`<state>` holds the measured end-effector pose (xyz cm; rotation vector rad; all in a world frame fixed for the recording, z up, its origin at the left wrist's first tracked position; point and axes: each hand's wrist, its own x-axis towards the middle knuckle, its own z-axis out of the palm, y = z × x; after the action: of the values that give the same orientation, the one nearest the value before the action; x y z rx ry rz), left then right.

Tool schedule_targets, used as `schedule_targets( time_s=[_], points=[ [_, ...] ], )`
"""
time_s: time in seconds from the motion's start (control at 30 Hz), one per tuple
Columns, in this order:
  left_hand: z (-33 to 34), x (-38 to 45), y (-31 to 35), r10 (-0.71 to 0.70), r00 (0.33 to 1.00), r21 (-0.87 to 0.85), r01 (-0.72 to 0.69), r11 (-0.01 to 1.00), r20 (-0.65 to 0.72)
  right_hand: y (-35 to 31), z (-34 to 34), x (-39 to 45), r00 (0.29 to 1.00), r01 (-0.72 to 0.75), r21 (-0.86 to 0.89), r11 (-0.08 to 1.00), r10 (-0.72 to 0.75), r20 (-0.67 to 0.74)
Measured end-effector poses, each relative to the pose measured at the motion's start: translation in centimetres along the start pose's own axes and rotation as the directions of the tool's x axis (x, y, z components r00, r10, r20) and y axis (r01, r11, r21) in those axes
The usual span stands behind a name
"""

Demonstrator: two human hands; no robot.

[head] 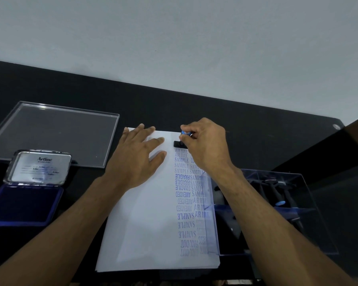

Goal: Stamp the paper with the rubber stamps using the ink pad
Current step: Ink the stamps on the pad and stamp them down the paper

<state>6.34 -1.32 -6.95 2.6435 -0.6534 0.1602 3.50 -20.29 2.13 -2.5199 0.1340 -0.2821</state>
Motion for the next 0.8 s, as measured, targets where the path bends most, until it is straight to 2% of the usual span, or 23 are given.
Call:
schedule_targets(
  time_s=[0.8],
  points=[
    [-0.14,0.10,0.21,-0.022,1.000,-0.016,0.022,1.000,0.017,-0.13,0.10,0.39,0.999,-0.022,-0.051,0.998,0.024,0.039]
  ],
)
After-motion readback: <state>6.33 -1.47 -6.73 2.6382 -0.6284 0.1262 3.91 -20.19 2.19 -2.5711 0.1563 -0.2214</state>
